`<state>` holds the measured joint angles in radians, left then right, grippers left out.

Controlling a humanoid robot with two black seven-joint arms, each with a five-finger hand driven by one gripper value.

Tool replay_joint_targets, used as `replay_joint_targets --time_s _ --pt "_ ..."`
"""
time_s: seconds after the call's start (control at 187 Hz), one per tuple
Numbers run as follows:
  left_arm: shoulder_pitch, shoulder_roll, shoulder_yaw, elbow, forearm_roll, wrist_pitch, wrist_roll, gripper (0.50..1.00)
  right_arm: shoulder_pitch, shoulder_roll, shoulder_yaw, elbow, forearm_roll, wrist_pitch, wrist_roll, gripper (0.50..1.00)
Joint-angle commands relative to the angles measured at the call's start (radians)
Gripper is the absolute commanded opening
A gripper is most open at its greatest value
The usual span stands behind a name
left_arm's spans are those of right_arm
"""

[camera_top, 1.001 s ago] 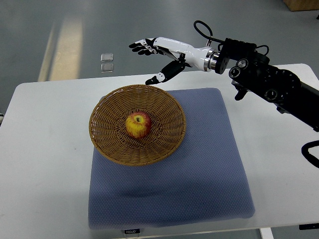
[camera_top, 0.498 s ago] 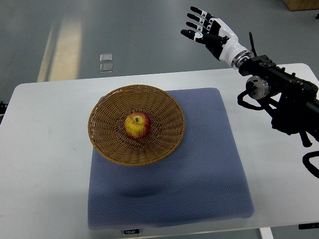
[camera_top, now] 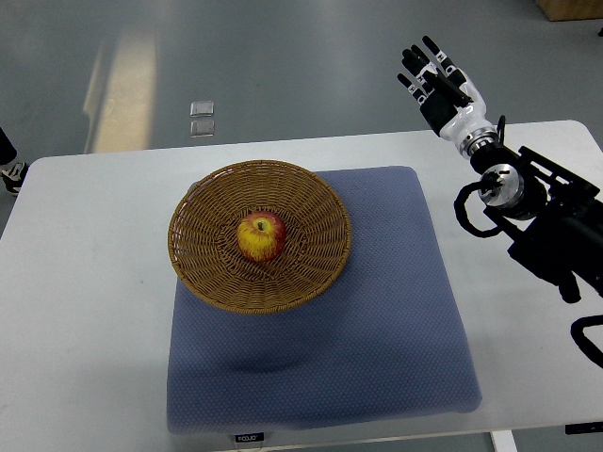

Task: Place red apple in basket with right hand

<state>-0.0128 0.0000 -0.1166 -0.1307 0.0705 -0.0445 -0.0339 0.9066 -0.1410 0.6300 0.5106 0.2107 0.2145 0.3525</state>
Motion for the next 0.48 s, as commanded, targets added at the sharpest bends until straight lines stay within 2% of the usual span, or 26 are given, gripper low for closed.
replay_joint_targets --time_s 0.0,0.471 --pt "0.001 0.0 0.0 -0.001 0.0 0.0 0.0 1.0 -0.026 0.014 -0.001 -0.015 0.009 -0.029 0.009 0.915" --pt "0.001 0.0 0.0 0.0 0.0 0.0 0.0 1.0 -0.087 0.014 0.002 -0.027 0.013 -0.024 0.011 0.917"
